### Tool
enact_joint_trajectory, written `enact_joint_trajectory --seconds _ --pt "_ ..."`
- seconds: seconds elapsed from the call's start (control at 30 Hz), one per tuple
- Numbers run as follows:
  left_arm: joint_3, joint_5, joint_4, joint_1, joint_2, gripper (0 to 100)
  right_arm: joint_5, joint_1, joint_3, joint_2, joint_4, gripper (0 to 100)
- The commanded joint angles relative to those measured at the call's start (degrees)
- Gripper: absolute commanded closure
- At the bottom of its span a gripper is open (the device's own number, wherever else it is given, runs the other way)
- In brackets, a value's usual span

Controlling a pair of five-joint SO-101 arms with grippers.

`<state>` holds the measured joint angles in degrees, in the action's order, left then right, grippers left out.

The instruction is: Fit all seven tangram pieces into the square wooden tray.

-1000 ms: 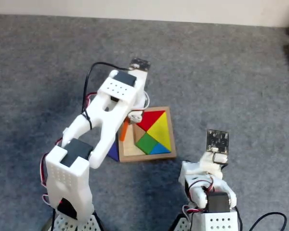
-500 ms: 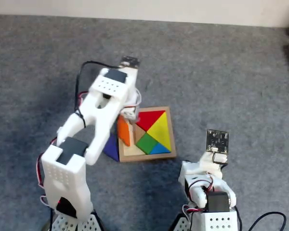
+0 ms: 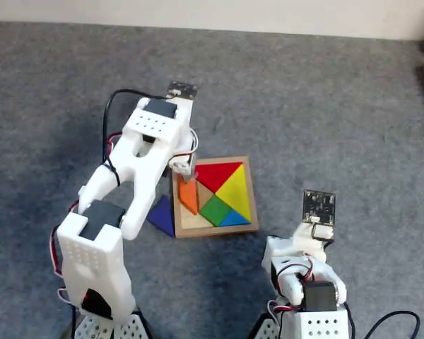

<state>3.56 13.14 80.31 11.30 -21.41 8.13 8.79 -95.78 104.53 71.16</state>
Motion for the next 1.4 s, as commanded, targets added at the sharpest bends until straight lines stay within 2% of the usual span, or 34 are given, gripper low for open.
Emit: enact_joint_trajectory --seconds 0.0,0.23,0.43,0.87,1.17,1.37 --pt "0.4 -0.6 2.2 0.0 0.9 83 0.4 -0.7 -6.6 0.7 0.5 99.3" --pt "-2.3 -2.5 3.4 1.9 0.2 83 0.4 -0.7 -6.6 0.7 0.5 99.3" --pt "-4.4 -2.6 -1.3 1.9 -3.6 83 0.4 -0.7 -6.6 0.7 0.5 99.3" --pt "5.0 -2.6 -1.4 1.6 -5.8 83 0.4 -0.7 -6.6 0.7 0.5 99.3" --pt "7.0 -3.1 6.2 1.7 7.2 83 0.4 -0.7 -6.6 0.7 0.5 99.3" --pt "-3.7 -5.0 6.7 0.7 16.1 83 0.4 -0.7 -6.6 0.7 0.5 99.3"
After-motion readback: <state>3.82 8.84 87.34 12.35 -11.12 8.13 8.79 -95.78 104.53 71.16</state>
